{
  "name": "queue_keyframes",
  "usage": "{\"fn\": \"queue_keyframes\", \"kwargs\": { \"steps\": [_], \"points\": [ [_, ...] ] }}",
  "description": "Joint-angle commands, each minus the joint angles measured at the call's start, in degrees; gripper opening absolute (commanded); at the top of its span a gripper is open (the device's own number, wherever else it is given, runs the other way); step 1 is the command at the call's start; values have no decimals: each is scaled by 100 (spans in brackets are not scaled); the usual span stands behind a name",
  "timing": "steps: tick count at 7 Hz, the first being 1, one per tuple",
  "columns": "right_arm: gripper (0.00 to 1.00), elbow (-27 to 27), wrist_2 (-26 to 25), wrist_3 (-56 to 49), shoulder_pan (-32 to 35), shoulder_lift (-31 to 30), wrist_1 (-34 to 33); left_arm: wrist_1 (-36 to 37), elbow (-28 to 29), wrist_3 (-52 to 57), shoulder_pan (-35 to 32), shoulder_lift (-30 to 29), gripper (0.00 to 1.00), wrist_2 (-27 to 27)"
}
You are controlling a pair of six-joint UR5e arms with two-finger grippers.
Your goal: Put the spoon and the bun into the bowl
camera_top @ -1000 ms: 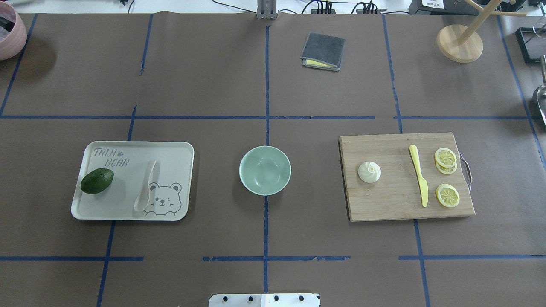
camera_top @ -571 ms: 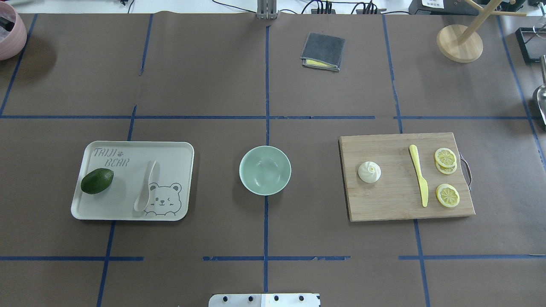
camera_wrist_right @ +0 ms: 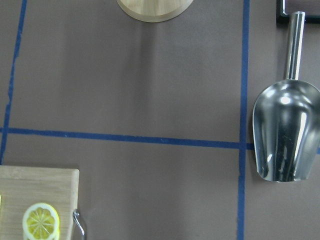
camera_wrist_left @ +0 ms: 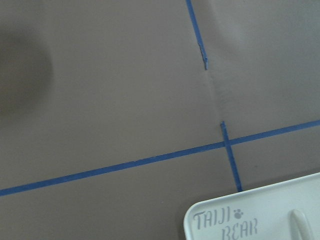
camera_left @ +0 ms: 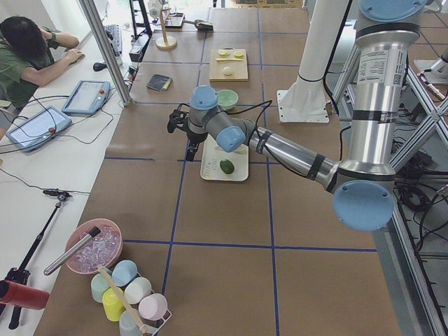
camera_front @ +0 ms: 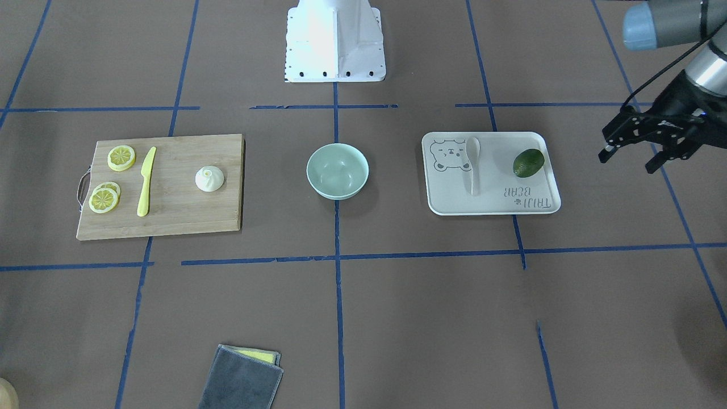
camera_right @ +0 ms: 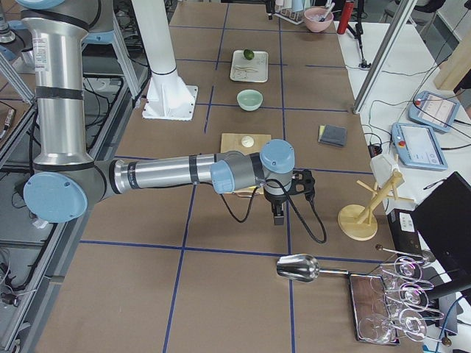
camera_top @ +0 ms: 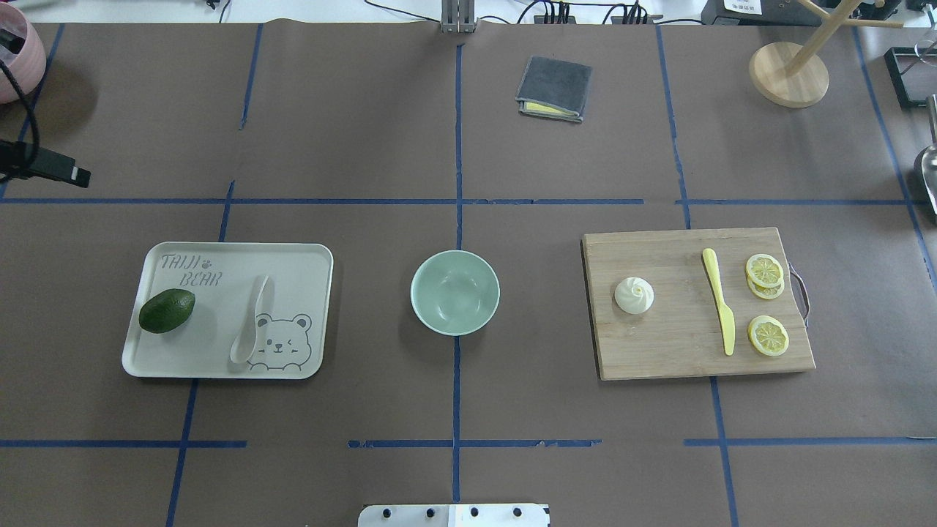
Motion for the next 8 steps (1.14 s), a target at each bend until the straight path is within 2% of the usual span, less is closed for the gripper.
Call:
{"fn": "queue_keyframes", "kwargs": {
  "steps": [1, 2, 4, 6, 8],
  "points": [
    [100, 20, 296, 965, -257, -7, 713, -249, 67, -1386, 1256, -315, 100, 1117],
    [100, 89, 351, 1010, -389, 10, 714, -231, 181, -1835, 1749, -517, 99, 1531],
    [100, 195, 299, 1238, -565, 11, 705, -222, 401, -2348, 2331, -633, 97, 2008],
    [100, 248, 273, 1274, -653, 11, 705, -231, 559, -2813, 2806, -677, 92, 2281],
    [100, 310, 264, 1371, -697, 19, 696, -222, 831, -2824, 2905, -817, 85, 2432]
  ]
}}
